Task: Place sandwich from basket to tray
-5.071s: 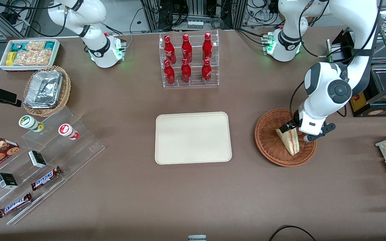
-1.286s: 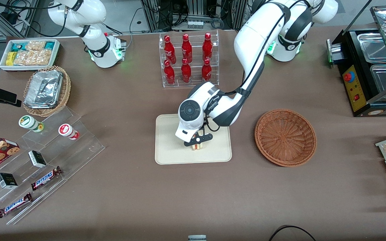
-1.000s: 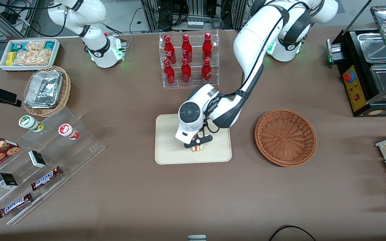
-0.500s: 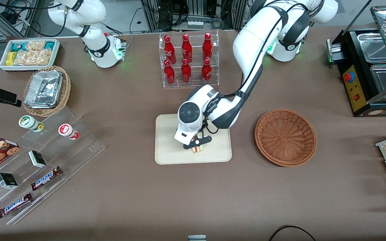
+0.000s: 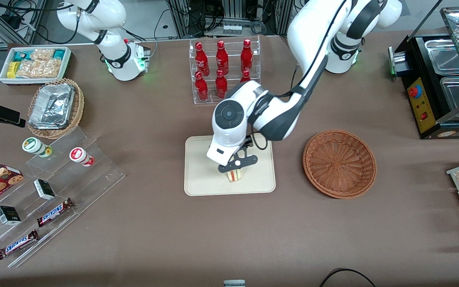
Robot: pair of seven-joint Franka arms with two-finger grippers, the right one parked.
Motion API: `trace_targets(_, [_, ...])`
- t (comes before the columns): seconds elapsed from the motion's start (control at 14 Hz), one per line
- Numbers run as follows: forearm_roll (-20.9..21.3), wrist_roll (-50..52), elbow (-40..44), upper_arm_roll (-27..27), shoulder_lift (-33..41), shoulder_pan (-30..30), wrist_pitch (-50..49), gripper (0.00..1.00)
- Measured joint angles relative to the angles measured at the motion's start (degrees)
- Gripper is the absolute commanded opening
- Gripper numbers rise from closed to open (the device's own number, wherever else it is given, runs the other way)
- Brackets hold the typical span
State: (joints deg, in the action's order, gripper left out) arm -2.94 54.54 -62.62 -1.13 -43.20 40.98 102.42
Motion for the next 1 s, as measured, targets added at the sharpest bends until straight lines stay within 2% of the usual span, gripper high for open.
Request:
trace_targets(0.43, [0.0, -14.0, -2.8, 1.2, 6.3, -9.0, -6.8, 1.0])
trace_targets(1.0, [0.0, -37.2, -18.9, 1.3, 22.1, -23.0, -8.0, 1.0])
